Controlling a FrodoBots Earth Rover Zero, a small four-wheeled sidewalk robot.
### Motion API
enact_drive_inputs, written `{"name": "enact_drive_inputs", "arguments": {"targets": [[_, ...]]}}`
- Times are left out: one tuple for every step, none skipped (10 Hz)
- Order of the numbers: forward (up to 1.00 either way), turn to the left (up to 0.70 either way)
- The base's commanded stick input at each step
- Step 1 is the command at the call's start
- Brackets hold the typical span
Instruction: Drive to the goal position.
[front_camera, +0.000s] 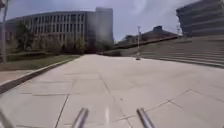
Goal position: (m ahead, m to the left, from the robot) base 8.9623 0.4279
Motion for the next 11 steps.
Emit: {"name": "enact_drive_inputs", "arguments": {"targets": [[1.00,-0.09],[1.00,-0.17],[1.00,-0.37],[1.00,-0.15],[1.00,-0.01],[1.00,0.00],[1.00,0.00],[1.00,0.00],[1.00,-0.04],[1.00,-0.32],[1.00,-0.37]]}}
